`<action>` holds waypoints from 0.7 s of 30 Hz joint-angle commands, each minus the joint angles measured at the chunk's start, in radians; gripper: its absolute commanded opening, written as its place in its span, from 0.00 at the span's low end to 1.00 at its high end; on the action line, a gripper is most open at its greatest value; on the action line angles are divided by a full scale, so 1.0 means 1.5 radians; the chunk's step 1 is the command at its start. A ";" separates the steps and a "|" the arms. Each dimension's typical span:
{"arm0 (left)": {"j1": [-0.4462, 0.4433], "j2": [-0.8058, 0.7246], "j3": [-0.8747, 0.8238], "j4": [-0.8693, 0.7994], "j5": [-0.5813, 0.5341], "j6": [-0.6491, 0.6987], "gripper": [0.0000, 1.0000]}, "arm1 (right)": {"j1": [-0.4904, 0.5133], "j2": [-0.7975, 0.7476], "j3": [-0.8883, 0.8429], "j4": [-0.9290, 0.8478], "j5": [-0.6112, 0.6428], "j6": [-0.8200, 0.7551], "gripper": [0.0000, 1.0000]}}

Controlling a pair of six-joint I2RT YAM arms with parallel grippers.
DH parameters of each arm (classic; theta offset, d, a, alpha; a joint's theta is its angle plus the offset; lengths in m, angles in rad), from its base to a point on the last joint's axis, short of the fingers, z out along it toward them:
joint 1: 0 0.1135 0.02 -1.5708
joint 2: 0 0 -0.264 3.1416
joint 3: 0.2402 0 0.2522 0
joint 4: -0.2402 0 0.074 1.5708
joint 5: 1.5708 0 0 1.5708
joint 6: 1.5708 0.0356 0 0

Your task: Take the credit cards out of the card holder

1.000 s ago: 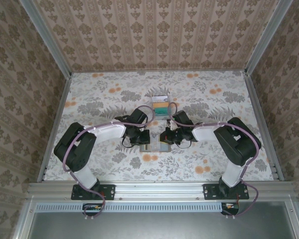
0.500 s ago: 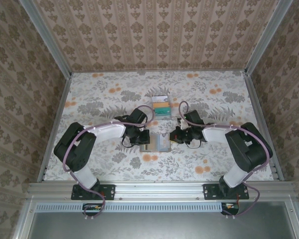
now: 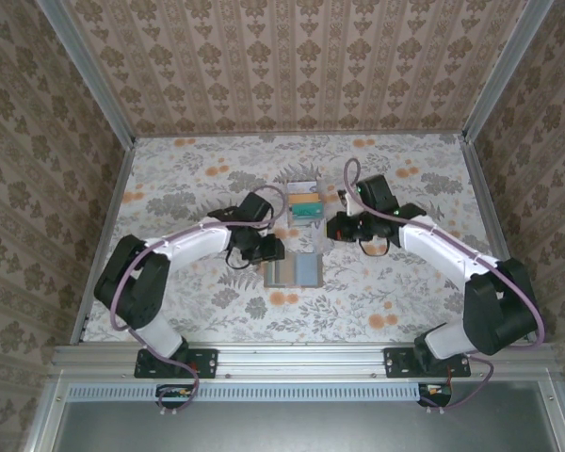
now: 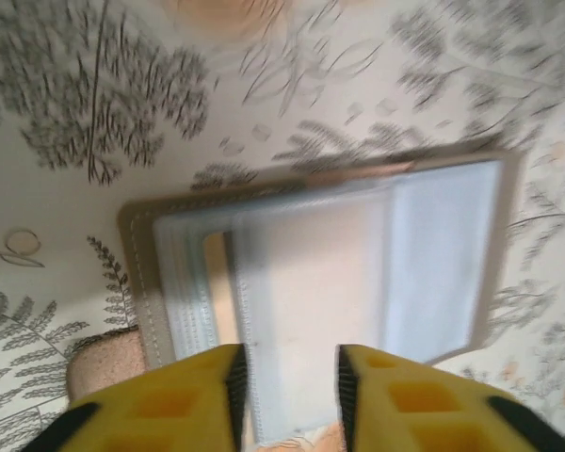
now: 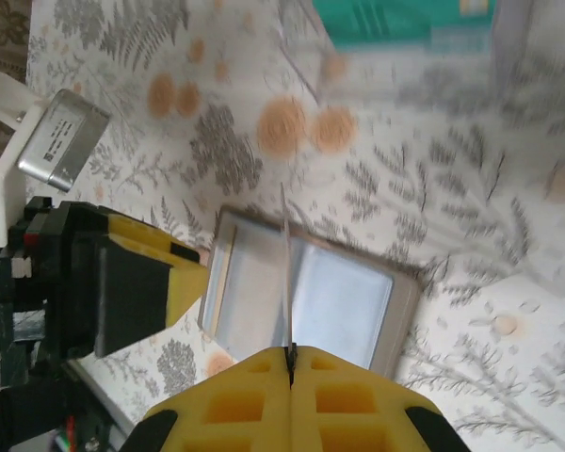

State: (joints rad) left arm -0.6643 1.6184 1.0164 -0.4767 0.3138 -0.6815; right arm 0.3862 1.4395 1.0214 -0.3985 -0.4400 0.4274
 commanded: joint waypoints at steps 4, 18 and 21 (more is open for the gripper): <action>0.034 -0.098 0.026 -0.032 -0.032 0.018 0.80 | 0.008 0.066 0.169 -0.137 0.125 -0.168 0.00; 0.119 -0.273 -0.053 -0.044 -0.096 0.024 1.00 | 0.070 0.219 0.369 -0.115 0.270 -0.652 0.00; 0.132 -0.287 -0.062 -0.046 -0.097 0.026 1.00 | 0.079 0.255 0.416 -0.119 0.297 -0.743 0.00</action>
State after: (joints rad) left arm -0.4820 1.2114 0.9417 -0.5262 0.1883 -0.6598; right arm 0.4938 1.7844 1.5745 -0.5812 -0.0685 -0.4633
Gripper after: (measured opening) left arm 0.999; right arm 0.067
